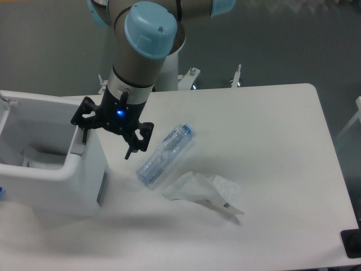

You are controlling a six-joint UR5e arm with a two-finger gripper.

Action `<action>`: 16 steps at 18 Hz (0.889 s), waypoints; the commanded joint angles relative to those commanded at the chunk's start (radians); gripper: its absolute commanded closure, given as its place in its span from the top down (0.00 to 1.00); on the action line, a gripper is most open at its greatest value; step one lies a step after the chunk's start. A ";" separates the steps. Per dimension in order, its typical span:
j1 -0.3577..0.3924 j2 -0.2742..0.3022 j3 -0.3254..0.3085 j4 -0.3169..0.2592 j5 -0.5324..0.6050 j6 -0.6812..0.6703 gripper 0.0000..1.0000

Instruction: Open the trash can

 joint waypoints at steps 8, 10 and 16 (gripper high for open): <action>0.002 0.008 0.026 0.037 -0.002 0.000 1.00; 0.011 0.005 0.023 0.075 0.003 0.003 1.00; 0.150 -0.003 0.017 0.165 0.005 0.015 1.00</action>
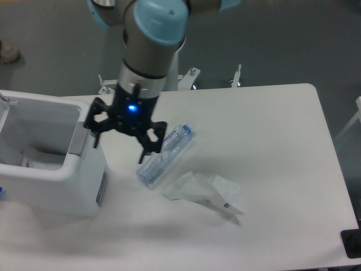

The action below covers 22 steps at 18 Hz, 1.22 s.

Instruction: Open the trash can

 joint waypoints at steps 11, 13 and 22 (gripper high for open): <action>0.195 -0.155 -0.015 0.084 0.199 0.274 1.00; 0.206 -0.169 -0.015 0.094 0.280 0.281 1.00; 0.204 -0.189 -0.021 0.091 0.419 0.477 1.00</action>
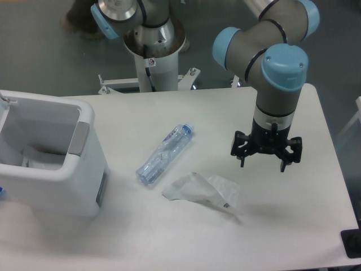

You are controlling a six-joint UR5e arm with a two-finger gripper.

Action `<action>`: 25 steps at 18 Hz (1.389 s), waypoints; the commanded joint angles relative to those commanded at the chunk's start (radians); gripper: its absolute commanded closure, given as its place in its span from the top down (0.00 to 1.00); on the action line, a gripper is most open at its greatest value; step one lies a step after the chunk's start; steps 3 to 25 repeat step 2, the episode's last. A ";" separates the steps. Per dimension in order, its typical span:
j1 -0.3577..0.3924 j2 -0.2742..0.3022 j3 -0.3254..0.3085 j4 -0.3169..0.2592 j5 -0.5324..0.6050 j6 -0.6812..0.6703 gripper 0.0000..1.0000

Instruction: Open the trash can

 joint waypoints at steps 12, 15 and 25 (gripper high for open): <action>0.000 -0.002 -0.006 0.002 0.009 0.002 1.00; 0.000 -0.002 -0.006 0.002 0.009 0.002 1.00; 0.000 -0.002 -0.006 0.002 0.009 0.002 1.00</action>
